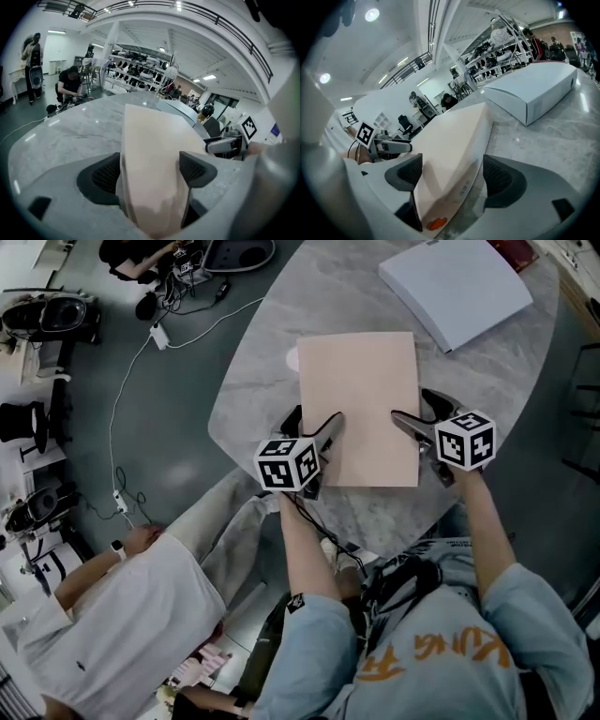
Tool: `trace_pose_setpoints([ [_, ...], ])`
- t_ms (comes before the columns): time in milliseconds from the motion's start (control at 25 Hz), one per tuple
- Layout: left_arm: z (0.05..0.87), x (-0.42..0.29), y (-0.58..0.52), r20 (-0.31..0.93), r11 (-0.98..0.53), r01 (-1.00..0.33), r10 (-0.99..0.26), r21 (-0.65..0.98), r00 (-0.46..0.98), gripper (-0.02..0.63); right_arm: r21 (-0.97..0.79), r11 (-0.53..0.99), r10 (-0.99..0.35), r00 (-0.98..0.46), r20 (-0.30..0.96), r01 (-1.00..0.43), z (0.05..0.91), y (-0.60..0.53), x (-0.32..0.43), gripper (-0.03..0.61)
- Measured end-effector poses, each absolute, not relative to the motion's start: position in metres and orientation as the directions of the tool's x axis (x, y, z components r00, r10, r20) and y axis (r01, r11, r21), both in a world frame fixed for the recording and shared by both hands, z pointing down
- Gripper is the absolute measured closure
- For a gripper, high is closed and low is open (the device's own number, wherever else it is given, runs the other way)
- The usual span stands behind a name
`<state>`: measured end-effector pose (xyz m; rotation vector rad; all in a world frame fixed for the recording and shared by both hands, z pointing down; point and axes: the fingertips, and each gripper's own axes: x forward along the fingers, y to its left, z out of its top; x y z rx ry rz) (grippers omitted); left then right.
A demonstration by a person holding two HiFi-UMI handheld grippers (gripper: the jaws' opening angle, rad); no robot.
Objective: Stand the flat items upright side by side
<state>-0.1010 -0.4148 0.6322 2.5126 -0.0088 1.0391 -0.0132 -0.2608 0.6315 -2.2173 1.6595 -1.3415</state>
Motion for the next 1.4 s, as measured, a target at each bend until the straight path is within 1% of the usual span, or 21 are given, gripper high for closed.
trace_pose_setpoints([
  [120,0.636,-0.099,-0.414,0.677,-0.904,-0.147,0.184,0.401,0.712,0.206,-0.530,-0.414,-0.803,0.022,0.596,-0.740,0.636,-0.264,-0.014,0.176],
  [280,0.637,-0.097,-0.413,0.676,-0.902,-0.143,0.192,0.407,0.712,0.204,-0.547,-0.413,-0.800,0.003,0.600,-0.729,0.639,-0.266,-0.015,0.176],
  [520,0.634,-0.102,-0.409,0.668,-0.900,-0.174,0.156,0.399,0.728,0.206,-0.546,-0.420,-0.795,0.004,0.606,-0.725,0.637,-0.265,-0.018,0.183],
  [720,0.635,-0.107,-0.395,0.657,-0.895,-0.203,0.123,0.398,0.744,0.212,-0.494,-0.394,-0.784,0.004,0.620,-0.775,0.633,-0.256,-0.016,0.195],
  [920,0.620,-0.112,-0.377,0.640,-0.895,-0.238,0.066,0.376,0.766,0.212,-0.449,-0.343,-0.790,-0.006,0.614,-0.825,0.616,-0.245,-0.014,0.198],
  [1200,0.602,-0.135,-0.362,0.614,-0.890,-0.321,-0.060,0.325,0.787,0.215,-0.384,-0.223,-0.809,-0.050,0.585,-0.896,0.596,-0.244,-0.021,0.202],
  [1400,0.584,-0.144,-0.347,0.587,-0.875,-0.371,-0.129,0.312,0.799,0.216,-0.362,-0.161,-0.830,-0.073,0.554,-0.918,0.575,-0.240,-0.018,0.210],
])
